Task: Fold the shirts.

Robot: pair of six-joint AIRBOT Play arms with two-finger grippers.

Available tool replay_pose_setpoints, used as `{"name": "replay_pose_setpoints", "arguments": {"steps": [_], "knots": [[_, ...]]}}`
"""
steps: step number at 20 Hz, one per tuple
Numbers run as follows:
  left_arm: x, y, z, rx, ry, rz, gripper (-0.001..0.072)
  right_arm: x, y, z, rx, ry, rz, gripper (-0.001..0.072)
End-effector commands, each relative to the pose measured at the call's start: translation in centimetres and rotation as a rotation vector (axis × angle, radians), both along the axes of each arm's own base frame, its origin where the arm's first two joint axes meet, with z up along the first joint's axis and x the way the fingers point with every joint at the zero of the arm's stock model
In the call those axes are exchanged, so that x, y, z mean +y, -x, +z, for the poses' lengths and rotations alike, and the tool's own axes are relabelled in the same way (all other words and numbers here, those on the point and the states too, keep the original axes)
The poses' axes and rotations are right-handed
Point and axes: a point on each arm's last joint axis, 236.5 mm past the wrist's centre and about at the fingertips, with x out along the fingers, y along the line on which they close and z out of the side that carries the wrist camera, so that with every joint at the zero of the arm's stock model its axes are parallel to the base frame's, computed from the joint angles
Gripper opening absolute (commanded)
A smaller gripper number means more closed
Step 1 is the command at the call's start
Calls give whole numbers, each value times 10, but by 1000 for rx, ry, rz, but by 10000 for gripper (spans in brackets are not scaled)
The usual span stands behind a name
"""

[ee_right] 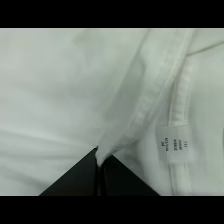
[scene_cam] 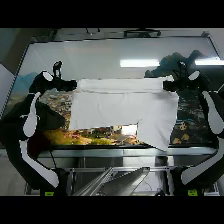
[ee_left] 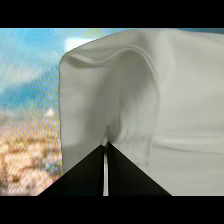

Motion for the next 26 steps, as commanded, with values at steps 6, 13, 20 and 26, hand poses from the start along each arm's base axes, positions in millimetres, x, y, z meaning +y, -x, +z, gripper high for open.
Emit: {"name": "replay_pose_setpoints", "arguments": {"steps": [6,13,20,26], "knots": [[8,10,-10,56,-83,-31,2,-14,3,-3,18,72,-16,20],[-2,19,53,-5,-84,-66,249,-13,22,50,28,61,31,406],[30,138,62,211,-61,-61,249,-60,149,95,281,-46,-125,404],[17,214,-4,290,-37,-48,249,-59,267,47,437,-156,-323,404]]}}
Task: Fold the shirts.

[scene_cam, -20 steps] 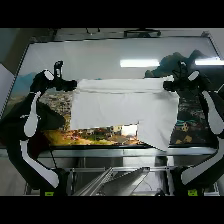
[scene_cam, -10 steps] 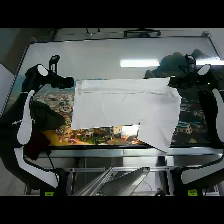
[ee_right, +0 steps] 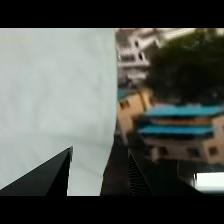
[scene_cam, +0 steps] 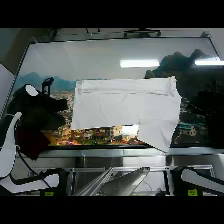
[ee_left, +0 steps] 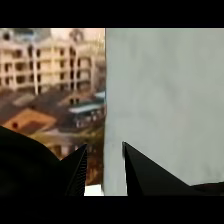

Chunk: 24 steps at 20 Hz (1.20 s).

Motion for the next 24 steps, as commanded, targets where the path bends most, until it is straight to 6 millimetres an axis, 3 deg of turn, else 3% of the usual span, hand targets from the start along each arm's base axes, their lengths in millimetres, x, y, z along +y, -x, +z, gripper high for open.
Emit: {"name": "replay_pose_setpoints", "arguments": {"steps": [1,5,6,7,8,11,13,16,18,20,22,24], "knots": [[-11,38,-33,47,12,-11,249,11,61,-22,86,-58,-92,404],[-22,52,-49,65,7,-39,251,24,80,-31,116,-84,-100,403],[-25,51,-49,62,11,-41,384,26,82,-33,124,-90,-100,403],[-30,49,-47,54,27,-35,571,27,85,-35,133,-95,-99,403],[-32,47,-47,46,32,-32,603,29,87,-36,141,-100,-97,402],[-35,46,-46,45,46,-23,601,32,91,-35,153,-111,-83,387],[-46,45,-41,38,95,-40,484,32,91,-35,151,-109,-83,357],[-82,54,-24,27,254,-153,485,32,91,-35,152,-109,-83,357],[-88,59,-21,26,282,-195,485,32,91,-35,150,-109,-78,357],[-81,57,-21,24,282,-181,483,32,93,-35,153,-107,-62,358],[-65,50,-21,4,277,-135,232,34,95,-39,158,-115,-67,358],[-49,42,-21,-18,270,-81,188,40,95,-49,143,-132,-83,358]]}}
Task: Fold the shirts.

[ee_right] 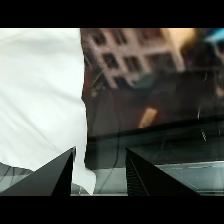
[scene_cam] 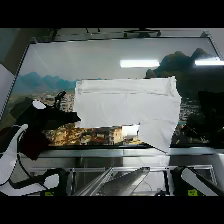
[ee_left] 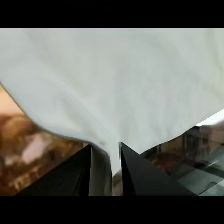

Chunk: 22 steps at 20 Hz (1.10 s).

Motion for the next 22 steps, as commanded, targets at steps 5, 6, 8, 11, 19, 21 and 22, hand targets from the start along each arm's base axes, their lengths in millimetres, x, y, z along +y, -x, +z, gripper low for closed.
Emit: {"name": "replay_pose_setpoints", "arguments": {"steps": [5,6,8,11,19,21,22], "knots": [[2,-16,11,-73,64,27,91,36,-9,-38,-66,-147,-59,363],[0,-15,10,-75,60,16,67,40,-13,-42,-77,-171,-62,363],[-2,-14,10,-72,63,10,67,44,-16,-51,-73,-204,-62,363],[-2,-14,10,-72,63,10,29,52,-14,-60,-61,-251,-41,363],[-2,-15,12,-46,69,49,25,69,-43,-18,-191,-396,13,22],[7,-19,19,-28,29,55,16,55,-56,4,-237,-338,47,21],[18,-22,22,-18,-23,60,16,43,-66,18,-265,-284,52,21]]}}
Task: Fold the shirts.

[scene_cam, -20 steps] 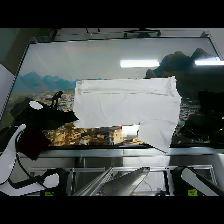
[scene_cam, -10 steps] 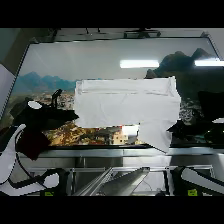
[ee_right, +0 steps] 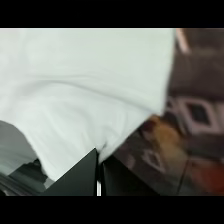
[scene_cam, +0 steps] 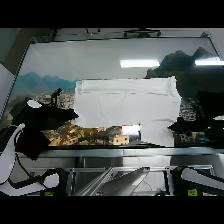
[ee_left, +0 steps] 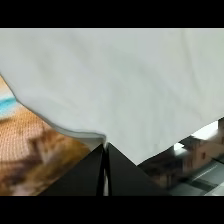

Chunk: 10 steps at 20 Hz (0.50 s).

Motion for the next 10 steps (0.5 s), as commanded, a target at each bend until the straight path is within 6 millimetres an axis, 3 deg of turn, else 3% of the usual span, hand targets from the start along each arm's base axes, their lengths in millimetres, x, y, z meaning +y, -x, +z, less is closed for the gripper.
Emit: {"name": "replay_pose_setpoints", "arguments": {"steps": [1,3,5,7,10], "knots": [[26,-9,13,36,-116,28,17,-22,-29,55,-110,84,10,21],[30,-31,40,-16,-124,44,18,-35,-61,100,-234,141,-21,20],[32,-61,66,-109,-152,78,19,-36,-94,138,-352,178,-12,21],[36,-85,75,-140,-213,95,18,-31,-131,158,-443,234,-4,21],[36,-115,58,-119,-350,59,16,-18,-191,158,-517,283,-19,21]]}}
